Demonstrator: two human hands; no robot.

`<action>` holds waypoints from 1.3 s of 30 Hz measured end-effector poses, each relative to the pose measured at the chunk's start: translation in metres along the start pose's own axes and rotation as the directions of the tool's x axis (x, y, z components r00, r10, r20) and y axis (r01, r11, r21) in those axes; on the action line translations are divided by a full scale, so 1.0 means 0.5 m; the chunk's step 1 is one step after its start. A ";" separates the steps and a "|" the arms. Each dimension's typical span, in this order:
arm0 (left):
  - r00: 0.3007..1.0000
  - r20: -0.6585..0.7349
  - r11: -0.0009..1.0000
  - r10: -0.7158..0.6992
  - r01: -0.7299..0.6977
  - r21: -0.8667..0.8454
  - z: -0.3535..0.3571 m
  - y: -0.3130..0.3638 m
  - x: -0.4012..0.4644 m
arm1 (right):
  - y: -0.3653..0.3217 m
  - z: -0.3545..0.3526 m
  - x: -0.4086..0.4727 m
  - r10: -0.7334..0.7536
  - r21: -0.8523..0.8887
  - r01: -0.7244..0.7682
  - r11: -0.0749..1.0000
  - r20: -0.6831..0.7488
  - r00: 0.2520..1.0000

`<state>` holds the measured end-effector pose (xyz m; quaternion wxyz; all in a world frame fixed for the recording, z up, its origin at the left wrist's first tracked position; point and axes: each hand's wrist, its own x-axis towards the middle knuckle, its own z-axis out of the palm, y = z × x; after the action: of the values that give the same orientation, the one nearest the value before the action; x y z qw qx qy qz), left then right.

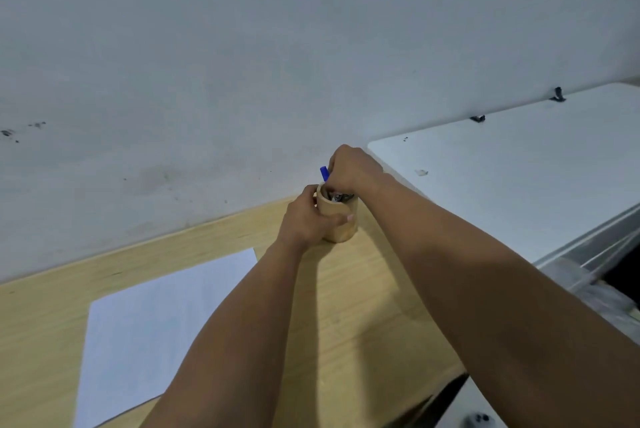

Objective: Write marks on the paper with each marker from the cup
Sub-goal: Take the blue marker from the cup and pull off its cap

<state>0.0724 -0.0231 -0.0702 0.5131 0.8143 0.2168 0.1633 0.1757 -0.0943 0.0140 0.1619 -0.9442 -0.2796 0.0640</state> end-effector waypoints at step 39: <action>0.868 -0.496 0.977 0.017 0.091 0.193 -0.518 0.065 -0.328 | -0.342 0.013 -0.310 -0.510 0.781 0.218 0.585 0.145 0.848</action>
<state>-0.1878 0.0773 0.0611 0.3546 0.7906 0.3723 0.3326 -0.0422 -0.0423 0.0708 0.4862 -0.6878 -0.4442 0.3054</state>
